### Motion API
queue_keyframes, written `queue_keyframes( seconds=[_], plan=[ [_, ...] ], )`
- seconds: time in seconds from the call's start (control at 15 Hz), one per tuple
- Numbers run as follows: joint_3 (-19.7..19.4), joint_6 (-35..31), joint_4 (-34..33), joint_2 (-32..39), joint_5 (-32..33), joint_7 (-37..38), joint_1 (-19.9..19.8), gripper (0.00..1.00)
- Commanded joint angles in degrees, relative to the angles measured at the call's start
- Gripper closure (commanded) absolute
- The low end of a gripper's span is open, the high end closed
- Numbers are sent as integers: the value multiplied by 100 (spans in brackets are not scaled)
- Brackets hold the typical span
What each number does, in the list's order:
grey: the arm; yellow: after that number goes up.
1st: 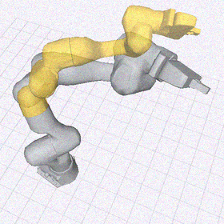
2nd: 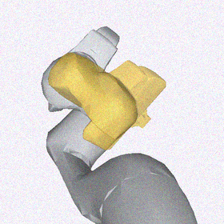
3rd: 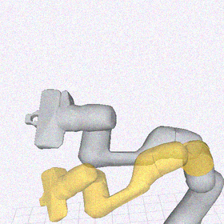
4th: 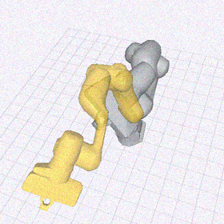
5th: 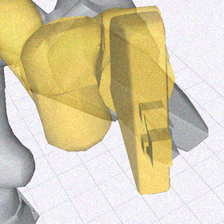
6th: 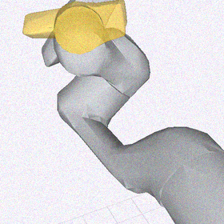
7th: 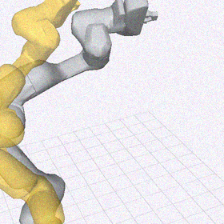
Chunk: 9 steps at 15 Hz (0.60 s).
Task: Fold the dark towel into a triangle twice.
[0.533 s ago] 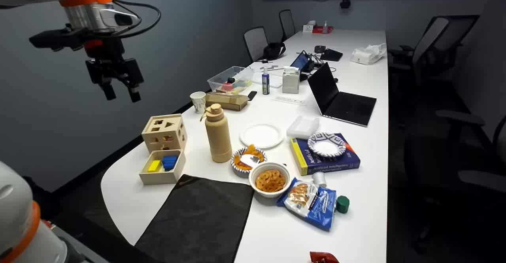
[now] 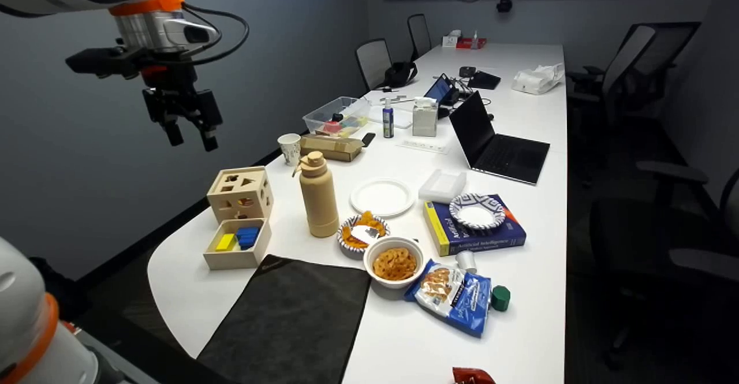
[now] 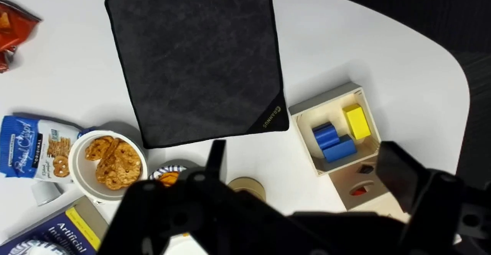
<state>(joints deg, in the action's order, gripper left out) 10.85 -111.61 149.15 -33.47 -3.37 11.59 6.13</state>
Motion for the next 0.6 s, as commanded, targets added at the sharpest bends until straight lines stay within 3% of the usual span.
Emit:
queue_keyframes(
  seconds=[0.0, 0.53],
  plan=[
    [-149, -742, -277, 973, -273, 410, -191, 0],
    [-223, -3662, -228, 3170, -952, 1711, -283, 0]
  ],
)
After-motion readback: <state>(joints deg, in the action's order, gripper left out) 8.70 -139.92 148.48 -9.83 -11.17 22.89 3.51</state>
